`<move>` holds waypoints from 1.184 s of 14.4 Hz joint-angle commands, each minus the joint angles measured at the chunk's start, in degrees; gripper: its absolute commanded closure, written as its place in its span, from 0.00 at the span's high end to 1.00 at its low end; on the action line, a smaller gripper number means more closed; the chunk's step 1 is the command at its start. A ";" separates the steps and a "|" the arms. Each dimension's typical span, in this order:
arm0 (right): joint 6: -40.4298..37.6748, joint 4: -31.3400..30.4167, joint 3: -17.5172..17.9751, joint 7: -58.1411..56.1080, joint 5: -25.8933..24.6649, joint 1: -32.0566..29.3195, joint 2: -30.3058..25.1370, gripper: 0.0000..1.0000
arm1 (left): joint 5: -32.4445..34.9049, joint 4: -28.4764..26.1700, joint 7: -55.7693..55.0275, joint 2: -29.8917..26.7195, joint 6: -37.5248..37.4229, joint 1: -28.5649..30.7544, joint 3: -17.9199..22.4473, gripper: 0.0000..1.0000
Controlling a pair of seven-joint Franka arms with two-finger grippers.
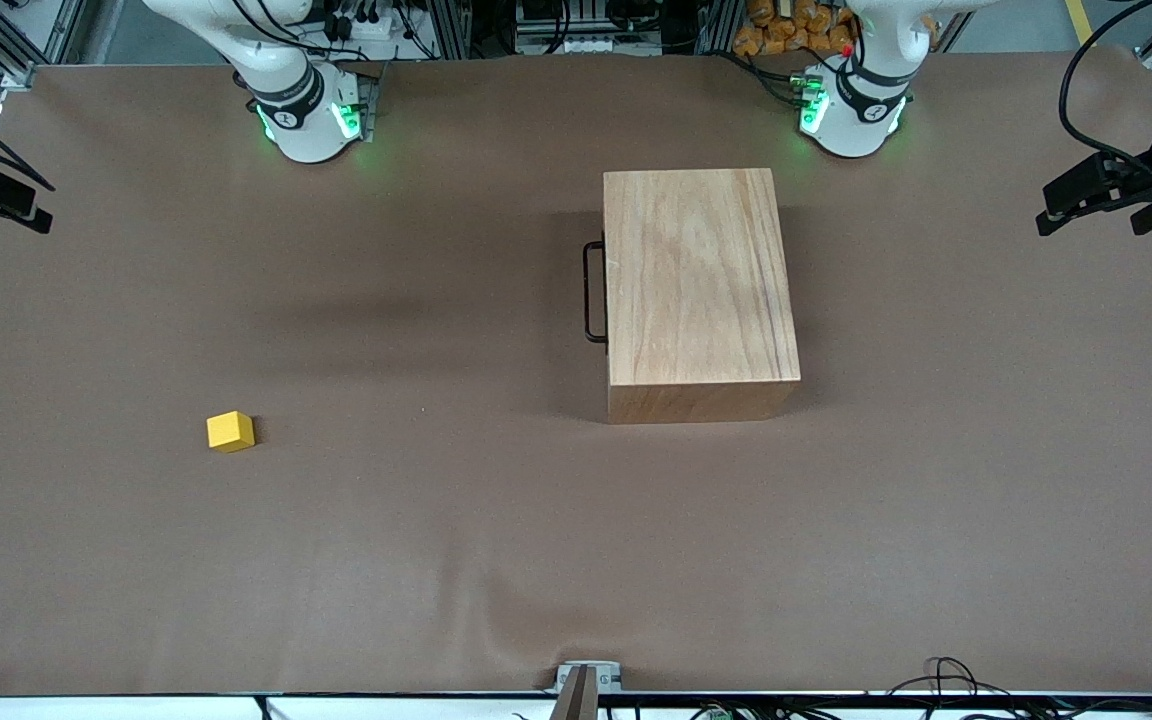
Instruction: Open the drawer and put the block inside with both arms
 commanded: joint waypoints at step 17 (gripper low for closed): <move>0.52 -3.73 -0.53 0.68 -0.49 -0.25 -2.76 1.00 | -1.16 0.32 -9.08 4.17 -0.23 -5.27 -5.59 1.00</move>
